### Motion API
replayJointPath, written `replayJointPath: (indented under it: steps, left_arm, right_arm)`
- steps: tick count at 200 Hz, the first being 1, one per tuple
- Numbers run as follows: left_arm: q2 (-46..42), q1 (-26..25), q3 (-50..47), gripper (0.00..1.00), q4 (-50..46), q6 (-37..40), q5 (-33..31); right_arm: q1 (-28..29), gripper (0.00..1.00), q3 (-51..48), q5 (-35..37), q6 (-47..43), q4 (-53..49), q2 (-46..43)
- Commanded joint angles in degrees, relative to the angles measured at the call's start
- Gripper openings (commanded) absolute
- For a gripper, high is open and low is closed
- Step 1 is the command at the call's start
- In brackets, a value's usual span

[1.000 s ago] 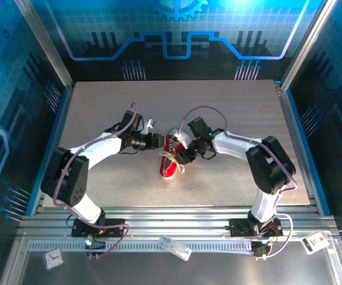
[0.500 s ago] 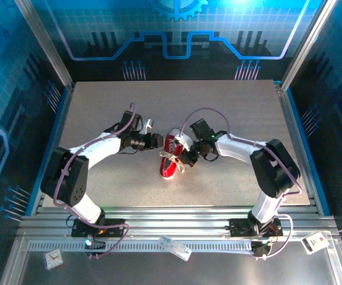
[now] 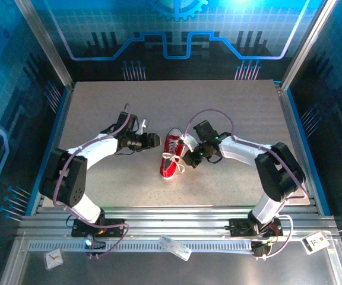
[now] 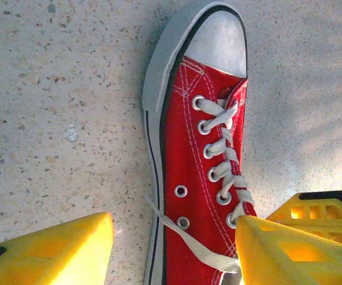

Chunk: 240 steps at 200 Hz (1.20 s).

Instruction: Tie the shoes

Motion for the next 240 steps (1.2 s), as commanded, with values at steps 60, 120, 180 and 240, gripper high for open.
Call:
replayJointPath:
  steps: [60,120,180,240]
  left_arm:
    - [0.3,0.6,-3.0,0.5,5.4,-5.3,5.2]
    - [-2.0,0.5,-4.1,0.49,6.4,-2.6,6.2]
    - [-7.0,-3.2,-8.4,0.54,11.7,5.3,6.9]
    - [-11.4,-7.8,-13.8,0.56,19.4,16.9,4.3]
  right_arm:
    - [-0.9,0.0,2.3,1.4,5.4,-3.5,0.6]
    - [-0.9,0.0,4.0,2.9,5.9,-6.0,3.1]
    - [-1.0,0.03,6.3,2.3,7.1,-7.2,4.8]
    - [-2.2,0.49,2.5,2.8,9.5,-7.2,0.2]
